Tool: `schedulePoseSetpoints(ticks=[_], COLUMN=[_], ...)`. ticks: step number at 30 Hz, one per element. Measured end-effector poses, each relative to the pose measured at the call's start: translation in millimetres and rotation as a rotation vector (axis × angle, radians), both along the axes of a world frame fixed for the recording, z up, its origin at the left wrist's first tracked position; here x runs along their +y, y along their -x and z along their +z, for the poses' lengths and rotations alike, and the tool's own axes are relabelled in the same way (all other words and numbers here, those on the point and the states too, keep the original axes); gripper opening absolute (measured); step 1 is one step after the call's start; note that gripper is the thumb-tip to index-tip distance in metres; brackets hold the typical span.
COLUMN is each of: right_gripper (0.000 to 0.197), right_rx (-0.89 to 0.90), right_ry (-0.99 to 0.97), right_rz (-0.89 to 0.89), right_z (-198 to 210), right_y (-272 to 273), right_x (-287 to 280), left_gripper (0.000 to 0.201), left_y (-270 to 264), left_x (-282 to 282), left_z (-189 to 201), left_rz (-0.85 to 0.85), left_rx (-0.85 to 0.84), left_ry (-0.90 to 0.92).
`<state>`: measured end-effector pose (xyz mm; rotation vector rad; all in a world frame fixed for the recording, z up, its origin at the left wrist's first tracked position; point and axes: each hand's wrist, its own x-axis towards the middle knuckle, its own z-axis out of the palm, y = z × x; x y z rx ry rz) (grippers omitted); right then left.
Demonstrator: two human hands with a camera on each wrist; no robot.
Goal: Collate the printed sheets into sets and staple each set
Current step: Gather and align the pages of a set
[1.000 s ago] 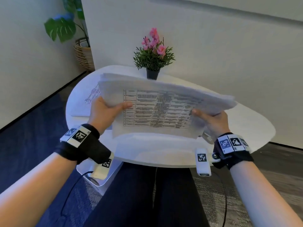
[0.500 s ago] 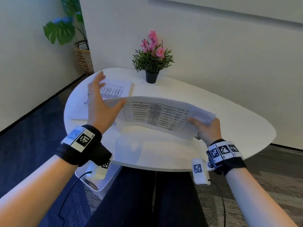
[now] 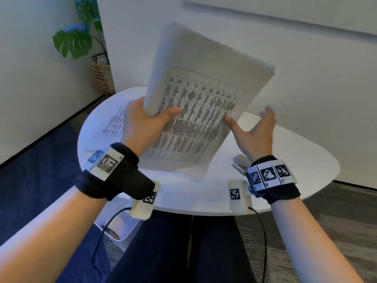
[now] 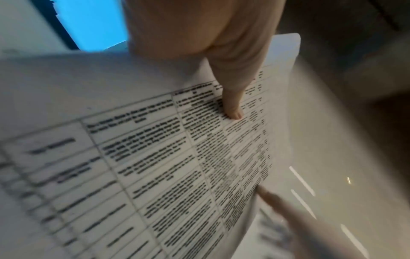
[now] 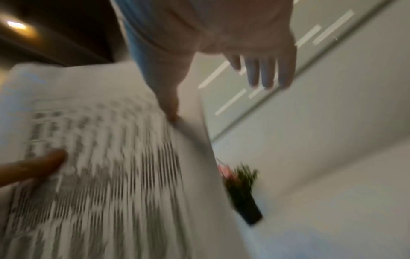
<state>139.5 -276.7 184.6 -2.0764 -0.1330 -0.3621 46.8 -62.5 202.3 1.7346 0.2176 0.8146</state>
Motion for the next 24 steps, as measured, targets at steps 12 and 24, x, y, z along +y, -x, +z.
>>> schedulePoseSetpoints(ticks=[12,24], right_gripper=[0.024,0.024], right_rx=[0.185,0.281], right_ry=[-0.243,-0.061], right_rz=[0.346,0.298], right_z=[-77,-133], right_y=[2,10], right_x=[-5,-8], left_gripper=[0.040,0.032], left_y=[7,-3], left_x=[6,9], left_z=[-29,-25], left_rz=[-0.178,-0.059], left_rx=[0.058,0.002], left_ry=[0.309,0.401])
